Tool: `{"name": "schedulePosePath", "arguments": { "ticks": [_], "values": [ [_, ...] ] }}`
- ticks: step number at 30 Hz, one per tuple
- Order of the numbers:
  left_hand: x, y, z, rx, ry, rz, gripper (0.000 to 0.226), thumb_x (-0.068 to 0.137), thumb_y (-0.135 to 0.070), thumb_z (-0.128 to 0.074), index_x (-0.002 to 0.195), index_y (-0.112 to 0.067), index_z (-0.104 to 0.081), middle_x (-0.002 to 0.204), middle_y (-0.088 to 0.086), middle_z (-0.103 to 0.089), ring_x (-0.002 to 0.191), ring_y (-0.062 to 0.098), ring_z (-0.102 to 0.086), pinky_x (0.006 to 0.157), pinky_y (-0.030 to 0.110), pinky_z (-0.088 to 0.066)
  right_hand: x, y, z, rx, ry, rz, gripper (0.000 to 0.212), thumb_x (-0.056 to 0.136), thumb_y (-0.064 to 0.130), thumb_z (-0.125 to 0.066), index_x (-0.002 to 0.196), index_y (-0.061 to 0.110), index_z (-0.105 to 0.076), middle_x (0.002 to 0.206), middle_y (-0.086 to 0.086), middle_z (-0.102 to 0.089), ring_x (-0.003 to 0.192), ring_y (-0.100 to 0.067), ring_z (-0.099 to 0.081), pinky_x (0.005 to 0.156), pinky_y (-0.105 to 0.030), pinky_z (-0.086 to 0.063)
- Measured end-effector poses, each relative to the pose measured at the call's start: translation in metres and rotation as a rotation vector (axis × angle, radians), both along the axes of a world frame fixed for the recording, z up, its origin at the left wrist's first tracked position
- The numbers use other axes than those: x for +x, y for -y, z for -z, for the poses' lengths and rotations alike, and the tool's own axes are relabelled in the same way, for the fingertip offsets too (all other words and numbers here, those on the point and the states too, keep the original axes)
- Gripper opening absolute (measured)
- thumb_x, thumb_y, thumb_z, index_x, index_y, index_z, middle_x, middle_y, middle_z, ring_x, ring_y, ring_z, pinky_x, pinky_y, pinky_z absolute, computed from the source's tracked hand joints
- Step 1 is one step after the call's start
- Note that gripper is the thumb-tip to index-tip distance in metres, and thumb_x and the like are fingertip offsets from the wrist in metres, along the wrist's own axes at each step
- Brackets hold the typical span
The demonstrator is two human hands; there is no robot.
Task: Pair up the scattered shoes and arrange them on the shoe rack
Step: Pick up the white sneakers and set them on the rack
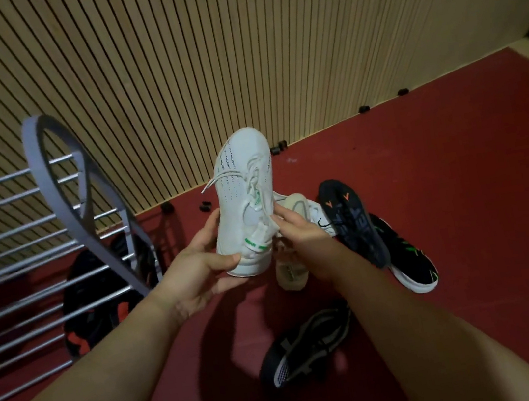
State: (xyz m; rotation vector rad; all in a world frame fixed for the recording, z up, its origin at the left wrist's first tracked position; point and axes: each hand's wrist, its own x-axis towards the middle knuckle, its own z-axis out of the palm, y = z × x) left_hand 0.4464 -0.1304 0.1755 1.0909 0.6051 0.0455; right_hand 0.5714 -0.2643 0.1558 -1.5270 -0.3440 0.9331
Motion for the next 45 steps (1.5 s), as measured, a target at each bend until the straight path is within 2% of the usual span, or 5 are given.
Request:
{"name": "schedulePosePath", "arguments": {
  "ticks": [9,14,28,38,45],
  "values": [
    [0.052,-0.069,0.019,0.021,0.078,0.025,0.090,0.079,0.018,-0.053,0.142,-0.044,-0.035,0.111,-0.014,-0.070,0.067,0.016,-0.067,0.045,0.022,-0.047,0.063,-0.012,0.023,-0.319,-0.022,-0.025,0.051,0.099,0.029,-0.044,0.147,0.018,-0.031,0.132,-0.022,-0.053,0.125,-0.035,-0.051,0.078,-0.027,-0.046],
    [0.089,-0.094,0.036,-0.003,0.182,0.059,0.094,0.065,0.011,-0.067,0.141,-0.039,-0.040,0.138,0.002,-0.054,0.117,0.027,-0.061,0.089,0.051,-0.049,0.101,-0.021,0.034,-0.591,0.217,-0.127,0.056,0.096,0.033,-0.051,0.147,0.024,-0.030,0.138,-0.001,-0.047,0.120,-0.013,-0.048,0.093,-0.019,-0.034],
    [0.159,-0.116,0.126,0.014,0.208,0.002,0.085,0.077,0.022,-0.039,0.143,-0.031,-0.036,0.126,0.005,-0.063,0.099,0.024,-0.070,0.056,0.028,-0.055,0.148,-0.048,0.198,-0.631,0.131,-0.030,0.101,0.082,0.034,-0.068,0.151,0.018,0.004,0.145,-0.010,-0.041,0.128,-0.029,-0.046,0.108,-0.039,-0.038],
    [0.135,-0.109,0.141,0.009,0.124,-0.063,0.090,0.070,0.016,-0.050,0.139,-0.041,-0.041,0.132,0.000,-0.060,0.097,0.021,-0.070,0.071,0.037,-0.053,0.112,-0.058,0.199,-0.413,0.489,-0.470,0.063,0.082,0.003,-0.059,0.142,0.012,-0.040,0.137,0.004,-0.044,0.126,-0.008,-0.038,0.107,-0.017,-0.028],
    [0.127,-0.100,0.134,0.085,0.143,0.014,0.091,0.063,0.000,-0.062,0.138,-0.045,-0.039,0.130,-0.010,-0.059,0.098,0.013,-0.067,0.078,0.039,-0.049,0.095,-0.083,0.187,-0.425,0.458,-0.444,0.059,0.076,0.028,-0.062,0.130,0.007,-0.053,0.128,-0.015,-0.060,0.119,-0.026,-0.055,0.103,-0.043,-0.043]
  ]
}}
